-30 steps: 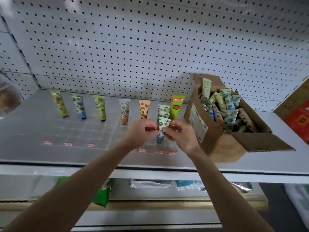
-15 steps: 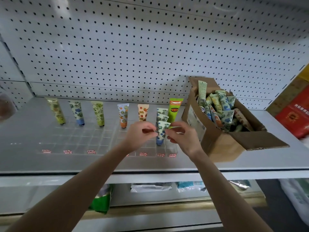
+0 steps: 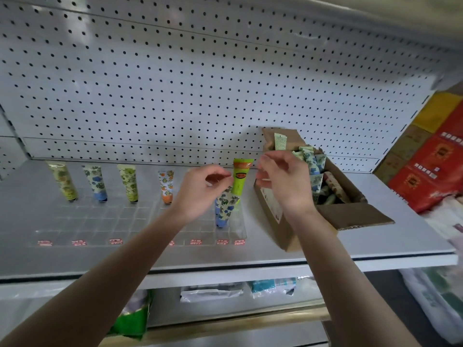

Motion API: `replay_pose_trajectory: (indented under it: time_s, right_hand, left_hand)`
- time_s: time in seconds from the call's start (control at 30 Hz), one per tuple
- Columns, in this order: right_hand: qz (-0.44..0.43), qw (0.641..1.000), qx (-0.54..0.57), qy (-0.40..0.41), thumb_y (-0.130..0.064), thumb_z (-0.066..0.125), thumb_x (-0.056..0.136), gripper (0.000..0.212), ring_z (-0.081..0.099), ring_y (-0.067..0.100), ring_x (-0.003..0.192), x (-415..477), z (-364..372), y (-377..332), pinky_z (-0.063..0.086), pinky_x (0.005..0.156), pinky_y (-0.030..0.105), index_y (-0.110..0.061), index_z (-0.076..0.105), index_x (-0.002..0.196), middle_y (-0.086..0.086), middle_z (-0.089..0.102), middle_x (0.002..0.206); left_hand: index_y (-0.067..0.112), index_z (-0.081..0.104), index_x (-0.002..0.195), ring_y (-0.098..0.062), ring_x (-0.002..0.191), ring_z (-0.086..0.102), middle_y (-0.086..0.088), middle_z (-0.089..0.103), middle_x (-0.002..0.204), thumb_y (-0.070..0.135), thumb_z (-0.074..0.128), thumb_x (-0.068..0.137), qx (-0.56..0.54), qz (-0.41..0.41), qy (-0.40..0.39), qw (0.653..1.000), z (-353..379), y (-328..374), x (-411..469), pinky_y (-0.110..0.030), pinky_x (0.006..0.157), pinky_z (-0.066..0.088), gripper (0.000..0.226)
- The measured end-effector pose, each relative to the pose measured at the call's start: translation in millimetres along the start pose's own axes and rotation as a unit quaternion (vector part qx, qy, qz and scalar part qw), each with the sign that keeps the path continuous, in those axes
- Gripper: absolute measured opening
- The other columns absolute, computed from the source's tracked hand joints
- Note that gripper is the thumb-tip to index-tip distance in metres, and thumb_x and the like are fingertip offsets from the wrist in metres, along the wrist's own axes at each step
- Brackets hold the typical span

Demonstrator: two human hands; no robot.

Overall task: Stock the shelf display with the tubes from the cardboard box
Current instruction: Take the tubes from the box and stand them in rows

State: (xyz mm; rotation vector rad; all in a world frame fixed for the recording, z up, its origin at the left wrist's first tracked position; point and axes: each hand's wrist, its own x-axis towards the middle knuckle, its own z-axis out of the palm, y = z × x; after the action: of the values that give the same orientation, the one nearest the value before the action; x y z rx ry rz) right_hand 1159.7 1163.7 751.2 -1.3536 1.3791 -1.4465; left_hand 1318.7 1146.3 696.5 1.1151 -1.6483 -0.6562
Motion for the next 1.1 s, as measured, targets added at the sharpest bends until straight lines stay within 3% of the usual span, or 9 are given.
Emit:
replay_pose_trajectory:
  time_s: [0.1,0.23,0.5,0.6,0.73,0.93,1.03,1.1]
  right_hand:
    - [-0.011,1.000,-0.008,-0.003,-0.012,0.056,0.092,0.010,0.060,0.018,0.066,2.8,-9.7,-15.5,0.056,0.069,0.033,-0.017,0.060,0.085,0.005,0.063,0.076]
    - [0.000,0.999,-0.037,-0.011,-0.012,0.057,0.092,0.006,0.060,0.013,0.061,7.6,-23.5,-25.2,0.057,0.068,0.030,-0.009,0.061,0.095,0.008,0.063,0.083]
    - [-0.004,0.988,-0.150,-0.017,-0.010,0.065,0.084,0.002,0.060,0.015,0.062,42.5,-81.2,-47.3,0.056,0.062,0.023,-0.010,0.063,0.084,0.006,0.063,0.076]
    - [0.012,0.972,-0.234,-0.025,-0.007,0.065,0.083,0.007,0.061,0.018,0.068,60.3,-101.6,-42.0,0.057,0.067,0.026,-0.003,0.065,0.089,0.013,0.065,0.080]
    - [0.052,0.950,-0.306,-0.029,-0.005,0.066,0.083,0.013,0.059,0.016,0.063,87.7,-115.8,-27.2,0.054,0.058,0.021,0.002,0.066,0.094,0.014,0.063,0.075]
    - [0.108,0.919,-0.369,-0.083,-0.010,0.071,0.082,0.017,0.061,0.019,0.070,120.0,-121.1,4.2,0.056,0.073,0.032,0.001,0.065,0.095,0.012,0.063,0.077]
    - [0.113,0.892,-0.429,-0.089,-0.012,0.071,0.080,0.020,0.057,0.023,0.058,132.5,-118.1,17.5,0.053,0.068,0.033,0.004,0.066,0.091,0.014,0.061,0.072]
    - [0.108,0.866,-0.480,-0.089,-0.015,0.072,0.078,0.019,0.049,0.021,0.049,137.1,-114.0,22.5,0.050,0.066,0.031,0.001,0.063,0.080,0.011,0.054,0.061]
  left_hand:
    - [0.009,0.070,0.093,-0.005,0.078,0.060,0.002,0.068,0.085,0.011,0.067,0.083,0.020,0.008,-0.005,1.000,0.8,-3.0,2.2,-0.007,0.070,0.044,0.010]
    - [0.013,0.069,0.091,-0.005,0.079,0.061,0.004,0.068,0.086,0.013,0.067,0.083,0.008,-0.019,0.006,1.000,0.7,-8.2,3.5,-0.008,0.071,0.045,0.009]
    - [0.013,0.070,0.095,-0.005,0.081,0.063,0.005,0.068,0.089,0.012,0.067,0.083,0.004,-0.008,0.000,1.000,8.2,-3.9,14.8,-0.011,0.075,0.047,0.013]
    - [0.012,0.071,0.095,-0.008,0.085,0.063,0.003,0.069,0.091,0.013,0.068,0.082,0.007,0.002,-0.003,1.000,13.9,-2.1,16.8,-0.018,0.077,0.049,0.013]
    - [0.010,0.071,0.094,-0.005,0.082,0.062,0.002,0.070,0.090,0.012,0.068,0.083,-0.017,0.007,-0.009,1.000,28.3,7.3,23.4,-0.017,0.076,0.050,0.012]
    - [0.011,0.071,0.088,0.002,0.075,0.060,0.006,0.067,0.082,0.009,0.065,0.084,-0.060,0.008,-0.027,0.998,55.7,27.0,36.9,-0.011,0.073,0.047,0.007]
    - [0.018,0.070,0.084,-0.001,0.075,0.061,0.009,0.068,0.080,0.010,0.066,0.084,-0.072,0.016,-0.023,0.997,68.9,30.5,44.0,-0.018,0.076,0.049,0.009]
    - [0.016,0.070,0.086,-0.001,0.075,0.060,0.009,0.067,0.081,0.010,0.066,0.084,-0.073,0.012,-0.025,0.997,76.0,31.2,46.9,-0.016,0.075,0.048,0.007]
